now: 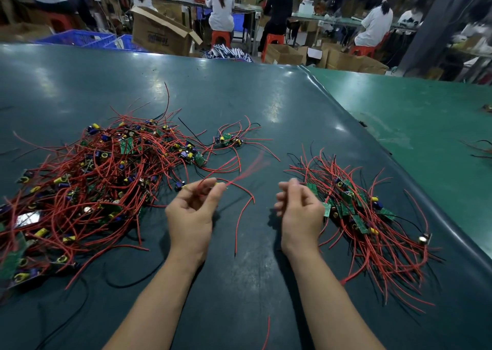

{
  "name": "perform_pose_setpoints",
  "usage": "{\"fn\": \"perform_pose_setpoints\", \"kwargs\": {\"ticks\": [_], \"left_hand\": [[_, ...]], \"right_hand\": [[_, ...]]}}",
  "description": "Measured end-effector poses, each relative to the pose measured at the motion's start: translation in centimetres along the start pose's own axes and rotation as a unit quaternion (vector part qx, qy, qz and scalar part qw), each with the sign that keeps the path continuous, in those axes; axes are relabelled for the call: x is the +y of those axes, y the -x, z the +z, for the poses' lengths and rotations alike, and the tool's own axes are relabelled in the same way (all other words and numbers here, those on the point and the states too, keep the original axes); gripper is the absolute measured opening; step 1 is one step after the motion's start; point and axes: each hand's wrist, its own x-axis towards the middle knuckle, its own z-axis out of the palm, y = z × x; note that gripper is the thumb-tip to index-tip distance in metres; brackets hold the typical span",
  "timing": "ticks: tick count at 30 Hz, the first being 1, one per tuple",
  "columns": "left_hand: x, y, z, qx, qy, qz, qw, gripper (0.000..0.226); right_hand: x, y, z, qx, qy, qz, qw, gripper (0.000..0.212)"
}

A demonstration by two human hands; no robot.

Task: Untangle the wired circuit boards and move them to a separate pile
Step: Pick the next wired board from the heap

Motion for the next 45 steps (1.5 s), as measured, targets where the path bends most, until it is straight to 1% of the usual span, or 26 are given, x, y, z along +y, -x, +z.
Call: {"fn": "perform_pose_setpoints", "kwargs": {"ticks": [1,3,4,6,8,10,11,13,16,18,21,23,25,27,29,30,32,34,37,39,41,43,45], "left_hand": [[-0.1,0.3,0.1,-0.009,-0.03,0.02,0.999,0.013],[-0.1,0.6,0.1,-0.009,-0.087,0.064,0.994,0.015],[-0.2,0.6,0.1,-0.01,-0.129,0.101,0.986,0.014],[-0.4,0.6,0.0,-0.035,-0.229,0.188,0.954,0.013],[-0.6,0.8,0.1,-0.072,-0.31,0.253,0.914,0.016],[-0.6,1.1,0.3,-0.096,-0.361,0.291,0.881,0.025],[-0.6,1.2,0.3,-0.105,-0.383,0.301,0.867,0.027],[-0.6,1.4,0.5,-0.116,-0.422,0.313,0.843,0.024],[-0.5,1.6,0.7,-0.126,-0.437,0.323,0.83,0.013],[-0.5,1.8,0.9,-0.144,-0.439,0.334,0.821,0.012],[-0.5,2.0,1.0,-0.214,-0.425,0.31,0.823,0.014],[-0.5,2.2,1.0,-0.239,-0.424,0.302,0.82,0.015],[-0.6,2.3,1.1,-0.229,-0.433,0.311,0.814,0.017],[-0.6,2.3,1.2,-0.214,-0.433,0.311,0.819,0.02],[-0.6,2.4,1.2,-0.21,-0.433,0.32,0.816,0.024],[-0.7,2.5,1.1,-0.213,-0.436,0.325,0.812,0.028],[-0.7,2.5,1.1,-0.212,-0.431,0.325,0.815,0.031],[-0.7,2.5,1.0,-0.201,-0.423,0.328,0.821,0.029],[-0.9,2.5,1.1,-0.207,-0.434,0.34,0.808,0.02],[-1.1,2.4,1.1,-0.208,-0.439,0.348,0.802,0.02],[-1.1,2.4,1.0,-0.21,-0.441,0.362,0.794,0.023],[-1.2,2.4,1.0,-0.213,-0.443,0.373,0.787,0.021],[-1.3,2.4,0.9,-0.21,-0.445,0.374,0.786,0.019]], "right_hand": [[0.3,0.5,0.2,-0.033,0.077,-0.058,0.995,0.02],[0.6,1.3,0.7,-0.125,0.161,-0.146,0.968,0.008],[0.8,1.7,0.8,-0.172,0.183,-0.17,0.953,0.014],[0.8,2.1,0.9,-0.245,0.203,-0.207,0.925,0.029],[0.6,2.2,0.9,-0.279,0.215,-0.243,0.904,0.032],[0.8,1.9,0.8,-0.272,0.219,-0.266,0.899,0.029],[0.8,1.9,0.8,-0.26,0.206,-0.26,0.907,0.027],[0.9,1.7,0.8,-0.24,0.177,-0.244,0.923,0.024],[1.0,1.7,0.7,-0.214,0.14,-0.231,0.939,0.01],[0.7,1.6,0.7,-0.204,0.096,-0.2,0.953,0.013],[0.5,1.3,0.4,-0.179,0.042,-0.138,0.973,0.023],[0.4,1.2,0.1,-0.157,0.011,-0.093,0.983,0.028],[0.4,1.1,0.0,-0.144,0.002,-0.071,0.987,0.028],[0.3,1.0,0.1,-0.121,-0.018,-0.04,0.992,0.03],[0.3,0.8,0.1,-0.087,-0.069,0.014,0.994,0.039],[0.5,0.6,0.0,-0.074,-0.085,0.027,0.993,0.044],[0.4,0.5,-0.1,-0.058,-0.093,0.029,0.994,0.046],[0.1,0.1,-0.2,-0.039,-0.114,0.036,0.992,0.039],[-0.4,-0.9,-0.7,-0.03,-0.107,0.016,0.994,0.03],[-0.5,-1.2,-0.9,-0.037,-0.111,0.02,0.993,0.034],[-0.5,-1.2,-0.8,-0.047,-0.137,0.052,0.988,0.04],[-0.7,-1.3,-0.8,-0.052,-0.141,0.067,0.986,0.039],[-1.3,-1.7,-1.0,-0.041,-0.129,0.056,0.989,0.034]]}}
